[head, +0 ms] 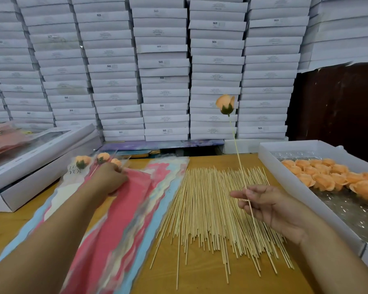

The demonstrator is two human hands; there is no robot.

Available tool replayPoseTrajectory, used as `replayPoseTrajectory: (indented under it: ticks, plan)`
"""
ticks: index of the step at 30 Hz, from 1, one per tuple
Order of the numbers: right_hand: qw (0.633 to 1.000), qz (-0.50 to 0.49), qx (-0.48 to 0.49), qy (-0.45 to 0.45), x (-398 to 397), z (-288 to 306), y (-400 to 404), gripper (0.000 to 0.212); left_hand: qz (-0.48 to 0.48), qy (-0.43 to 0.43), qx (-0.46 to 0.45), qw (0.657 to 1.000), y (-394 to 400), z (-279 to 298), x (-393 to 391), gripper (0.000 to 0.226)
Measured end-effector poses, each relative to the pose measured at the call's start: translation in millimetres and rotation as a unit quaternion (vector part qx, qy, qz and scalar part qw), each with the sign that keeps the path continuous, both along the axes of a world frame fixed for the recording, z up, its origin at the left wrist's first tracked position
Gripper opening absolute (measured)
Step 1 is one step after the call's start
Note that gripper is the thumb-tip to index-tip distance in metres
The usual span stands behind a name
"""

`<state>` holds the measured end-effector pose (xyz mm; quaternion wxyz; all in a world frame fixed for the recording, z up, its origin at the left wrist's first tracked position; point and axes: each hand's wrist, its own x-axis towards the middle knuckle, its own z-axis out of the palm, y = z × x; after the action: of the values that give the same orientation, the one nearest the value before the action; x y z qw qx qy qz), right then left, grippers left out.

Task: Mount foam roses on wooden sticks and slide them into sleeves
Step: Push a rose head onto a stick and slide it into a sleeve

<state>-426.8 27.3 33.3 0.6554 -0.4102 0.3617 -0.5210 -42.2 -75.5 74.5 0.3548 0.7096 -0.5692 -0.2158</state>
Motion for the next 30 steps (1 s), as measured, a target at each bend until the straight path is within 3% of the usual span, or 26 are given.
replayPoseTrajectory:
  ticks: [4, 7, 12, 18, 24, 30]
  plan:
    - [1.0, 0.002, 0.001, -0.009, 0, 1, 0, 0.043, -0.063, 0.105, 0.023, 0.992, 10, 17, -18, 0.013]
    - [1.0, 0.013, 0.006, -0.026, 3, 2, 1, 0.041, -0.136, 0.243, 0.053, 0.959, 26, 24, -38, 0.009]
    - [0.995, 0.058, 0.029, -0.071, 13, 3, 6, 0.036, -0.208, 0.359, 0.101, 0.904, 58, 17, -80, 0.037]
    - [0.994, 0.09, 0.047, -0.045, 22, 3, 10, 0.019, -0.295, 0.351, 0.181, 0.87, 90, -4, -108, 0.053]
    - [0.998, 0.021, 0.054, -0.017, 23, 1, 6, 0.04, -0.398, 0.268, 0.24, 0.844, 101, -5, -108, 0.059]
    - [0.998, 0.032, 0.059, 0.02, 24, -1, 5, 0.03, -0.436, 0.221, 0.271, 0.829, 99, -7, -102, 0.056]
